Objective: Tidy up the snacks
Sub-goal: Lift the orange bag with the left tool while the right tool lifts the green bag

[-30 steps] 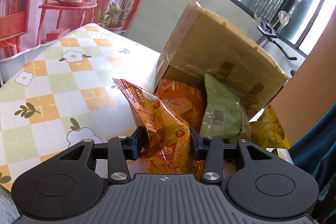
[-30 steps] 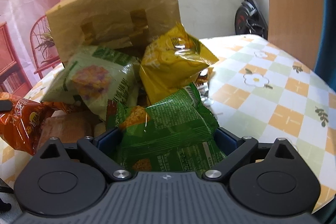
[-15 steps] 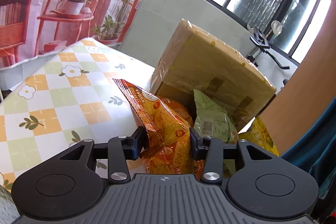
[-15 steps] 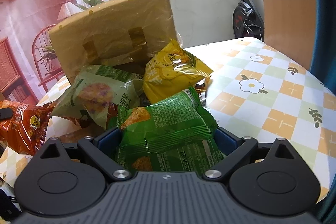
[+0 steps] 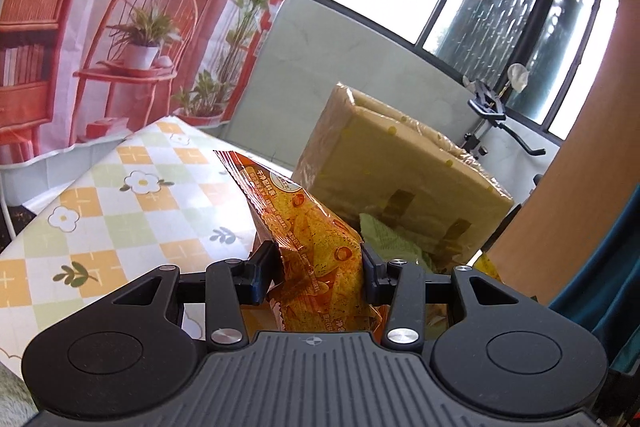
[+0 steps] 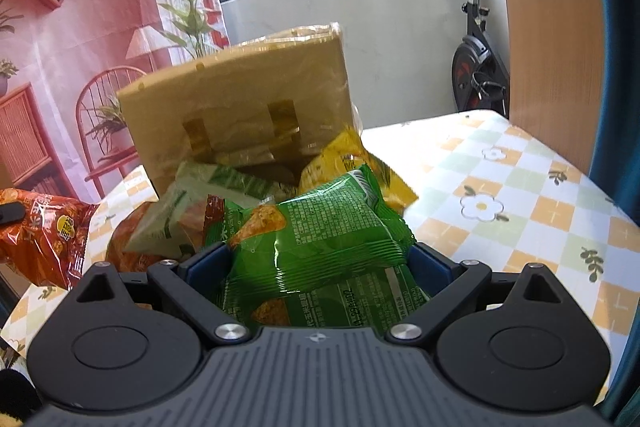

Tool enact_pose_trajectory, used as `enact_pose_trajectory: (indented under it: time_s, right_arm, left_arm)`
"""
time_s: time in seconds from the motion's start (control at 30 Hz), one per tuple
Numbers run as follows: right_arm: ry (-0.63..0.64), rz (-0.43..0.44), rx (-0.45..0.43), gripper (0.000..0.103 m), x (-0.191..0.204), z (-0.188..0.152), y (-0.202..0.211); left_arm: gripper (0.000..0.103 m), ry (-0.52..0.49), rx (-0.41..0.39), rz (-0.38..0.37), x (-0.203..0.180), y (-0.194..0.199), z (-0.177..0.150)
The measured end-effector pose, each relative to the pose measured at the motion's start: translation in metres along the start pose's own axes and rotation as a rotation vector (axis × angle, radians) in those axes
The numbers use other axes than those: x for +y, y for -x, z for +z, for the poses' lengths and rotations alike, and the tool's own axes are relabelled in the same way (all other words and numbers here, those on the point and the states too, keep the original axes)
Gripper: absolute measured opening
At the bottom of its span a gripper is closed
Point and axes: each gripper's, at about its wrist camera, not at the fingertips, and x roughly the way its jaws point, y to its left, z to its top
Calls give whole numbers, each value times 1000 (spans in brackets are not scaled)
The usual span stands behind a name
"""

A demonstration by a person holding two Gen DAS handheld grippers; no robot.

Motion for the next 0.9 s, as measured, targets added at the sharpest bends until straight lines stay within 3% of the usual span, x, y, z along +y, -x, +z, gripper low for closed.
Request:
enact_pose_trajectory:
  time_s: [0.33,0.73,0.9]
  right_arm:
    - [32,32,-85,97,6,38,4]
    - [105,95,-261,97,19,138,-20]
    - [176,89,-354,97,33,177,-50]
  left_arm:
    - [46,-89,-57,-63,-18,-7,29]
    - [47,-212,-190,-168,-79,-55,102]
    - [47,-221,-194,-179,-102,-92,120]
